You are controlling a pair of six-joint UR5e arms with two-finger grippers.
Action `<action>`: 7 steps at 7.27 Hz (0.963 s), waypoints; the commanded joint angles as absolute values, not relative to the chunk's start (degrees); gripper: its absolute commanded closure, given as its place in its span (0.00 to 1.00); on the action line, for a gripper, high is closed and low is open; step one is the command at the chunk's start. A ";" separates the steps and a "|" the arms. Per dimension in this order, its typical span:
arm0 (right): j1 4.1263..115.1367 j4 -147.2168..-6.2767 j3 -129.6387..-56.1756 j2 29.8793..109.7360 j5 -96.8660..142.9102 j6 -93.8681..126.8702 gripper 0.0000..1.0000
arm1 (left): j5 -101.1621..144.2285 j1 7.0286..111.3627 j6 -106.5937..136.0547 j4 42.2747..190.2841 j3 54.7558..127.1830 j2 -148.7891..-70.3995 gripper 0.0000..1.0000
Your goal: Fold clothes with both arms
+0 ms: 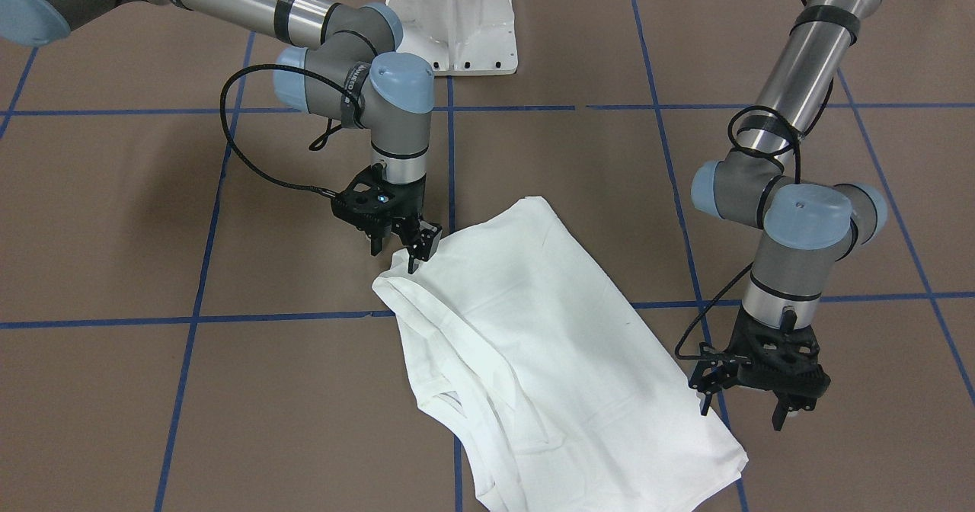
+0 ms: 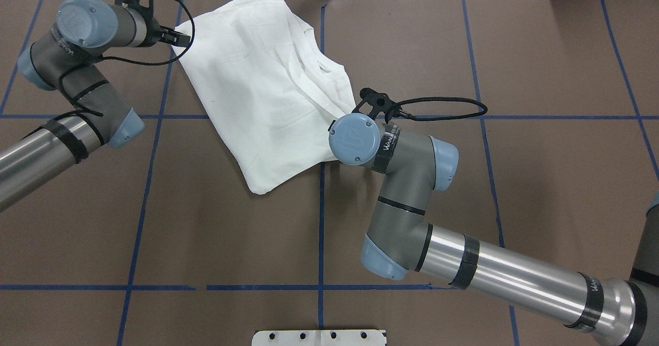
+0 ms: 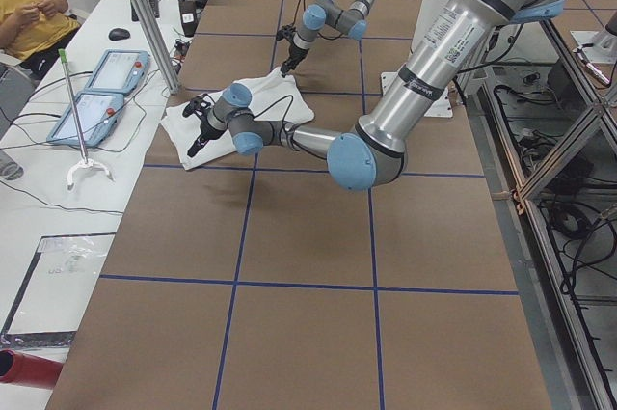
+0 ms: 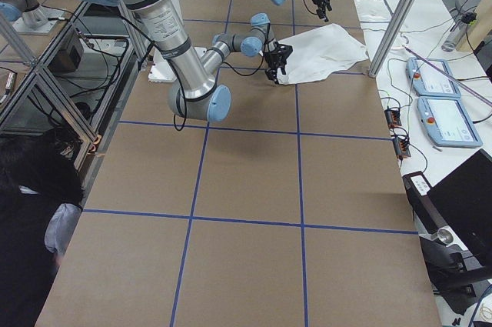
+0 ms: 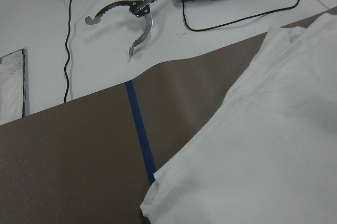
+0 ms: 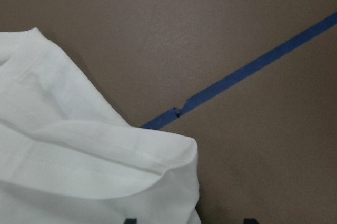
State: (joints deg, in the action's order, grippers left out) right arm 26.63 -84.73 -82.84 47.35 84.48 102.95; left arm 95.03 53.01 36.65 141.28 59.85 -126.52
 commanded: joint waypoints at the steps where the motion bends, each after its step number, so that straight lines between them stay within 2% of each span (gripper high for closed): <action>1: 25.50 -84.73 -82.35 47.20 84.38 104.41 0.26 | 95.10 53.00 36.65 141.33 59.85 -126.47 0.00; 3: 25.22 -84.81 -82.00 47.29 84.37 105.12 0.26 | 95.01 53.00 36.65 141.33 59.85 -126.47 0.00; 4: 25.22 -84.73 -82.00 47.20 84.29 105.12 0.44 | 95.01 53.00 36.65 141.33 59.85 -126.47 0.00; 5: 25.22 -84.73 -82.00 46.50 83.85 105.38 0.80 | 95.01 53.00 36.65 141.33 59.85 -126.39 0.00; 6: 25.22 -84.73 -82.00 45.97 83.76 105.38 1.00 | 95.01 53.00 36.65 141.33 59.85 -126.39 0.00; 7: 25.22 -84.73 -82.00 45.62 83.76 105.29 1.00 | 95.01 53.00 36.65 141.42 59.85 -126.39 0.00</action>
